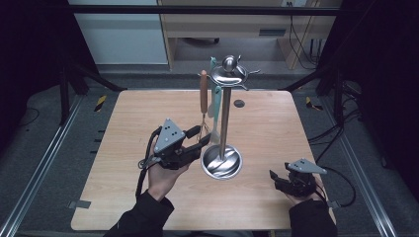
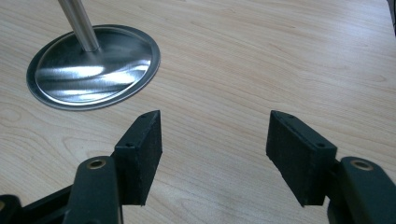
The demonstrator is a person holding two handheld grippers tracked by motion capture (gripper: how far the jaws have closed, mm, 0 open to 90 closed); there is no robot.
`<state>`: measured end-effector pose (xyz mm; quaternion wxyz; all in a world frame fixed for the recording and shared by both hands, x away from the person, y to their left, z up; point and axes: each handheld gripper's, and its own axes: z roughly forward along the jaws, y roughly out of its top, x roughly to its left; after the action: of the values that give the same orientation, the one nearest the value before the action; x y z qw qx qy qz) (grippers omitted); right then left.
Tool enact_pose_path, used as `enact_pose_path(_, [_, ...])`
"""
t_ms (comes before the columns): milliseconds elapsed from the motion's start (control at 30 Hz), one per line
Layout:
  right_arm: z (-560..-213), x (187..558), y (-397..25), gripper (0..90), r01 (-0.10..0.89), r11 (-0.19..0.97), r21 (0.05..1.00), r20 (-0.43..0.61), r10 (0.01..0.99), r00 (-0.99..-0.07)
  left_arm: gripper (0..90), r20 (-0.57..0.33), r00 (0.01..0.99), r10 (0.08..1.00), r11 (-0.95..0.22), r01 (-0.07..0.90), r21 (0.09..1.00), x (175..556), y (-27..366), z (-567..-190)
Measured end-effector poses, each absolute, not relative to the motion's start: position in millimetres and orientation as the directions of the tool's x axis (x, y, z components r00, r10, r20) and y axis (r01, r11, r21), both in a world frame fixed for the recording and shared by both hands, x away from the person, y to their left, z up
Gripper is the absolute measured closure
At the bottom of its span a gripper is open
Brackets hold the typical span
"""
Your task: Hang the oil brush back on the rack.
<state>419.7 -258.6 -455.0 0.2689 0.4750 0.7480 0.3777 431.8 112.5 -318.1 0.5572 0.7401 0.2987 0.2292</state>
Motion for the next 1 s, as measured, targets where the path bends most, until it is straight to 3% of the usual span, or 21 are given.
enact_pose_path(600, [-456,419,-259,34.8,0.522,0.242,0.818,-0.023,0.920,-0.390,38.5,0.045,0.649,0.759,-0.349,0.348,0.870,431,177,-396])
enact_pose_path(1000, [-457,419,-262,32.0,0.522,0.242,0.818,-0.033,0.925,-0.378,34.5,0.014,0.580,0.815,-0.319,0.428,0.845,430,227,-435])
